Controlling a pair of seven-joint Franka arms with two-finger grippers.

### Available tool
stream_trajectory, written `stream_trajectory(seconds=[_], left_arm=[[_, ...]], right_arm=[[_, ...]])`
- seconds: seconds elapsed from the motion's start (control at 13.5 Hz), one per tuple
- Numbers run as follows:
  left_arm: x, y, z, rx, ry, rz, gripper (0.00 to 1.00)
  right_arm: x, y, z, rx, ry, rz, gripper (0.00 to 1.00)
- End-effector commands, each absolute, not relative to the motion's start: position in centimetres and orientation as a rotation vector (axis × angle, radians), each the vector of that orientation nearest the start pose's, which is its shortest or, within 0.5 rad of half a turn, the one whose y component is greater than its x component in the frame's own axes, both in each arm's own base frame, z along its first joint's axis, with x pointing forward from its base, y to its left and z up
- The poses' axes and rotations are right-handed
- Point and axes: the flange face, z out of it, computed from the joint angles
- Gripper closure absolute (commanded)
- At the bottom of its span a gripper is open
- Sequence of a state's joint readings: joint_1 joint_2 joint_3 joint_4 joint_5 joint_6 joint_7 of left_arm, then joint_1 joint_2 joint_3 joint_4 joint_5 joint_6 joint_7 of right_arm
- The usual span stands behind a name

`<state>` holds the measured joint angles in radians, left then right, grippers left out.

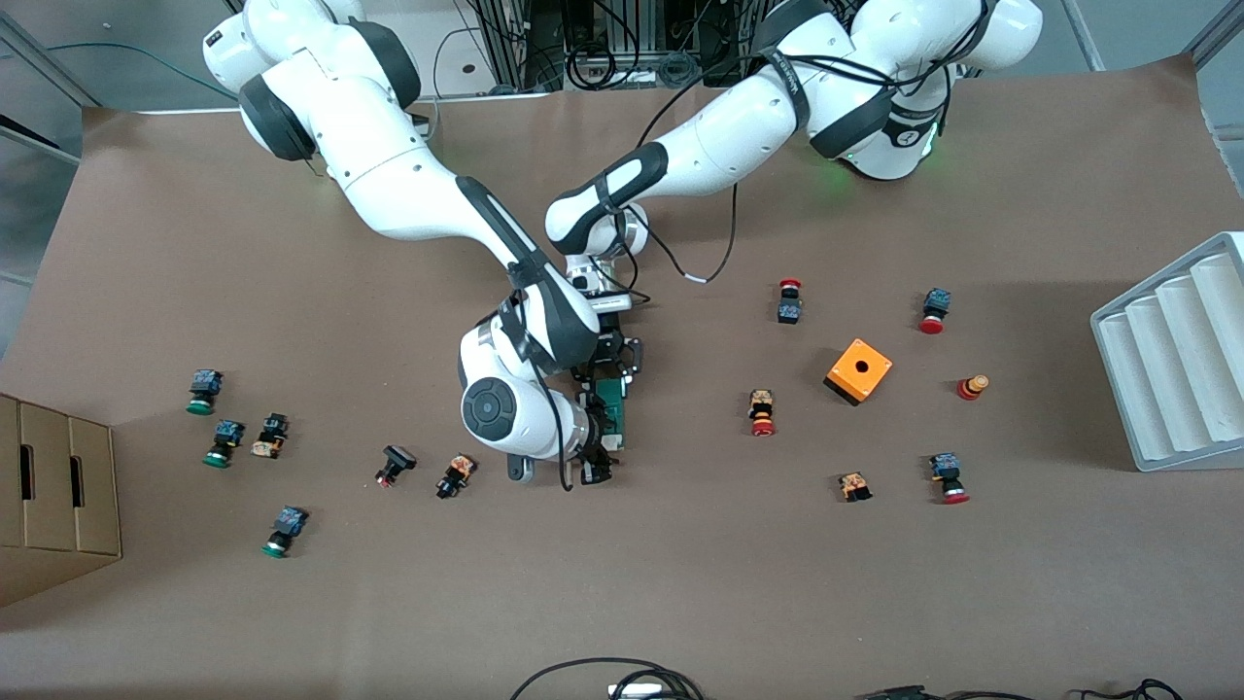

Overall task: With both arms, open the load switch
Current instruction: 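Grasp the white switch handle with the right gripper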

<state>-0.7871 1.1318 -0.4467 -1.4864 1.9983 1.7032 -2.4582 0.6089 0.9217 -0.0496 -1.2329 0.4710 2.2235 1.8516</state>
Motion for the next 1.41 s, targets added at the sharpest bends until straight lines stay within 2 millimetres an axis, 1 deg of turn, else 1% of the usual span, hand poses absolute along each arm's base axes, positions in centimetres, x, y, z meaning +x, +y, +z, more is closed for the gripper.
stream_trajectory(seconds=[0.0, 0.22, 0.3, 0.37, 0.45, 0.82, 0.97, 1.34], left_arm=[[35.20, -59.05, 4.81, -2.440, -0.144, -1.883, 0.50], [35.20, -59.04, 4.80, -2.440, -0.146, -1.881, 0.50], [35.15, -59.01, 4.75, -2.440, -0.144, -1.880, 0.50], [35.15, -59.02, 4.75, -2.440, -0.142, -1.881, 0.50], [35.15, -59.02, 4.76, -2.440, -0.142, -1.881, 0.50], [35.15, -59.01, 4.75, -2.440, -0.144, -1.880, 0.50], [35.20, -59.05, 4.93, -2.440, -0.149, -1.880, 0.50], [35.14, -59.13, 5.03, -2.441, -0.149, -1.881, 0.50]], right_arm=[[63.72, 42.80, 20.84, -2.069, 2.062, 0.496, 0.37], [63.49, 43.04, 20.59, -2.074, 2.062, 0.502, 0.37], [63.47, 43.04, 20.58, -2.075, 2.062, 0.504, 0.38], [63.36, 43.22, 20.68, -2.078, 2.059, 0.506, 0.42], [63.34, 43.22, 20.67, -2.079, 2.060, 0.508, 0.48], [63.27, 43.37, 20.80, -2.077, 2.056, 0.511, 0.54], [63.27, 43.38, 20.91, -2.077, 2.055, 0.512, 0.58], [63.32, 43.42, 21.26, -2.075, 2.051, 0.510, 0.60]])
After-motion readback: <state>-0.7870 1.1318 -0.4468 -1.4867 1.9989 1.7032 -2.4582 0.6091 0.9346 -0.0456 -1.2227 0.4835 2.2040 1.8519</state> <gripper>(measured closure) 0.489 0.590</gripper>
